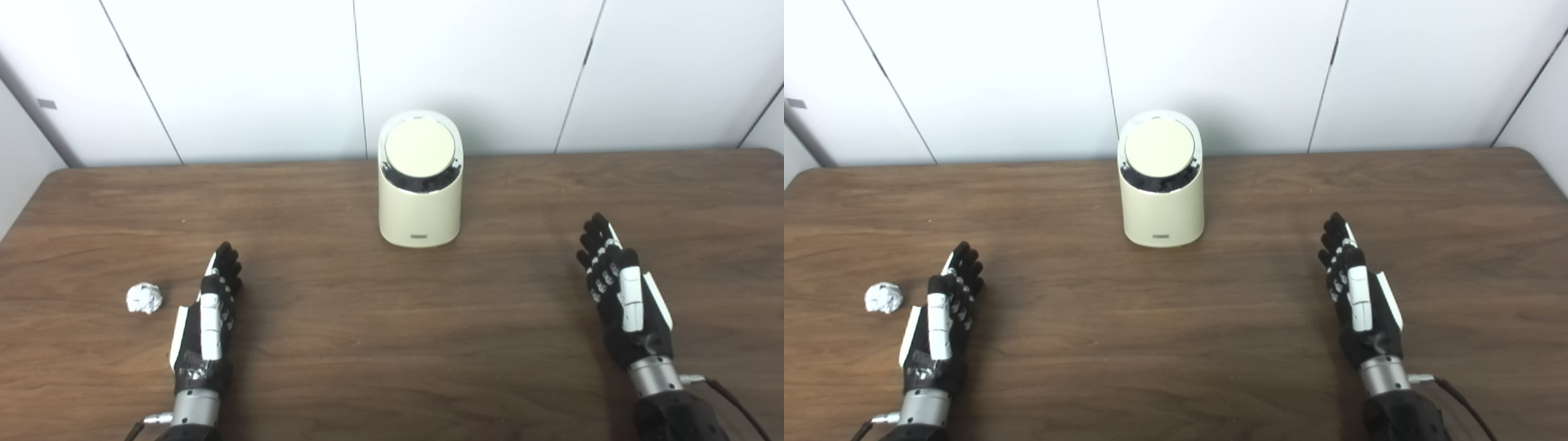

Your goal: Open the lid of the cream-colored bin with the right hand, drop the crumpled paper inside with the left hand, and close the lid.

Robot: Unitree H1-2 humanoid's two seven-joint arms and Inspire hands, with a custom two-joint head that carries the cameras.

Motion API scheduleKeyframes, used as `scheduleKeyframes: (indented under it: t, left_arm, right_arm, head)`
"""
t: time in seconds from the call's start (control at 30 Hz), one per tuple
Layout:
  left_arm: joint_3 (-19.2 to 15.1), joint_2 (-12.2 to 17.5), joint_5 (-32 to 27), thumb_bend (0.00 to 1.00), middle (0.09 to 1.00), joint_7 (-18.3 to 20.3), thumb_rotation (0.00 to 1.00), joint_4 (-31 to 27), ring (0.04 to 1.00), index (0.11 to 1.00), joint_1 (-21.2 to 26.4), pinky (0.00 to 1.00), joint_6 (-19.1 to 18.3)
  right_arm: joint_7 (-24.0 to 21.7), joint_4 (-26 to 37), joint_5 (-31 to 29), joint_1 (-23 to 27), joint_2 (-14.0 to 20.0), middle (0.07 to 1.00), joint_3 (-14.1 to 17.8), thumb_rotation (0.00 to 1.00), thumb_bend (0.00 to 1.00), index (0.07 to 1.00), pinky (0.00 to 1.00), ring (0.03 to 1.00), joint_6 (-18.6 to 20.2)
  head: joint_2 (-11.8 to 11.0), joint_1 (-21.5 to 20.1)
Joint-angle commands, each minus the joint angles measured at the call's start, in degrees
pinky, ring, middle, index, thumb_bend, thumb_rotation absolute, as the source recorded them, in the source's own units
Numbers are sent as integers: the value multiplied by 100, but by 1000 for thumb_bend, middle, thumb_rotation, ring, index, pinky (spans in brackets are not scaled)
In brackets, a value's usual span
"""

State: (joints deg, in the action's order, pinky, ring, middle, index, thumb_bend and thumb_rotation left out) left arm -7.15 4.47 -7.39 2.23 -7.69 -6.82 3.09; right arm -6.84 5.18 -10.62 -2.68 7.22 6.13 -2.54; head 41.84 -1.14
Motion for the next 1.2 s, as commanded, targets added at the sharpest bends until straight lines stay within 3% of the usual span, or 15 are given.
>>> scheduleKeyframes:
  t: [0.0,1.17]
  left_arm:
    - [14,-15,-25,684,980,1,1000,-27,987,992,-42,997,28]
    - [15,-30,-11,675,975,-2,1000,-77,979,983,-99,993,69]
  right_arm:
    - [-27,-261,-8,-156,-59,995,-30,1000,651,988,1000,1000,-190]
    - [-52,-165,-40,-223,-57,985,-45,1000,656,979,1000,1000,-190]
  head:
    - [4,-19]
    - [-110,-6]
